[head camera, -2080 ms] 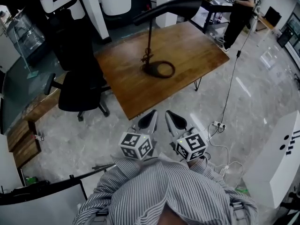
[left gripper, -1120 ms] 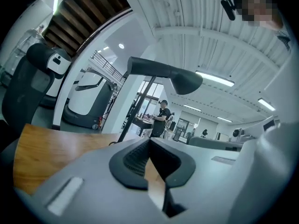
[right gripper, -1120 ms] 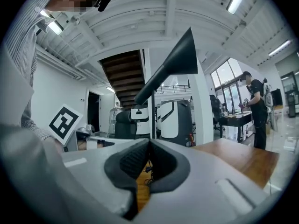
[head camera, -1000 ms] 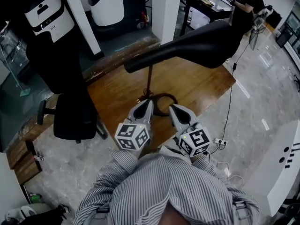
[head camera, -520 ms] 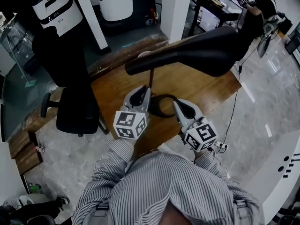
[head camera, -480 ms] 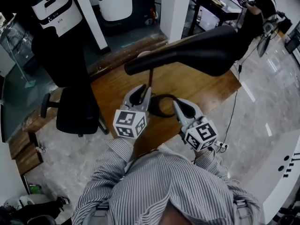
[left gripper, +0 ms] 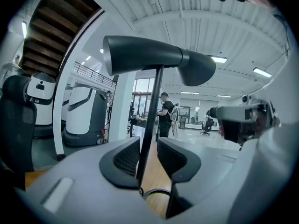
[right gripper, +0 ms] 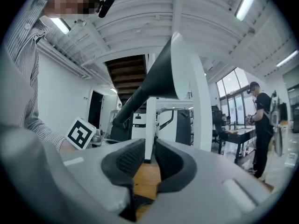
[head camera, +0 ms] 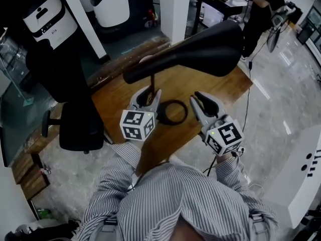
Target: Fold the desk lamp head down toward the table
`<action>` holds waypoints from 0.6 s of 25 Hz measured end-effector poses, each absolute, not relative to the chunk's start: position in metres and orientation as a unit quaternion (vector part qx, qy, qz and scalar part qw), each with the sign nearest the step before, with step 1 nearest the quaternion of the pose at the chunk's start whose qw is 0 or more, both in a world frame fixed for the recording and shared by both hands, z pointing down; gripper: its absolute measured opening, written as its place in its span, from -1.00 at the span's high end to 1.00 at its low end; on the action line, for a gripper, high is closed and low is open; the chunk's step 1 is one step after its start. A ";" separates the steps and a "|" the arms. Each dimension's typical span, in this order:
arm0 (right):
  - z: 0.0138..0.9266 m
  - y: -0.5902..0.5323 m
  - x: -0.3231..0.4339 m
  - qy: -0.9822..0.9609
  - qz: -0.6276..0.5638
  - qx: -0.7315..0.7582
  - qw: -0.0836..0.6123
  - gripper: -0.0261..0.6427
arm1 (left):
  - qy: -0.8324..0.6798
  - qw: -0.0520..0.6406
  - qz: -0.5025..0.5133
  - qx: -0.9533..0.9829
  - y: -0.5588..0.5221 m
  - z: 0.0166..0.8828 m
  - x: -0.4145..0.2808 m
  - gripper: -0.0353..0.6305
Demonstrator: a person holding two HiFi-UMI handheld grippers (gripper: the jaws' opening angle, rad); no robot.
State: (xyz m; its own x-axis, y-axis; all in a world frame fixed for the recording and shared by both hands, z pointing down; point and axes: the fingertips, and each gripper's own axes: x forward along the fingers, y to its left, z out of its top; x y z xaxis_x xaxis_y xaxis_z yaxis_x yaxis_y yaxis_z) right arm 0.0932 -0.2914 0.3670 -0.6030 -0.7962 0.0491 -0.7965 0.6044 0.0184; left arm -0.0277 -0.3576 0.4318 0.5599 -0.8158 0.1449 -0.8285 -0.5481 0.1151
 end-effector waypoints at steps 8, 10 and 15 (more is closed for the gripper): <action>0.282 -0.291 0.131 -0.874 -0.090 0.477 -0.025 0.68 | -0.480 0.079 0.048 0.873 -0.360 0.432 -0.030 0.69; 0.265 -0.286 0.135 -0.871 -0.104 0.478 -0.042 0.68 | -0.478 0.079 0.047 0.874 -0.360 0.432 -0.029 0.69; 0.244 -0.283 0.132 -0.866 -0.136 0.479 -0.056 0.69 | -0.478 0.081 0.040 0.874 -0.360 0.431 -0.029 0.69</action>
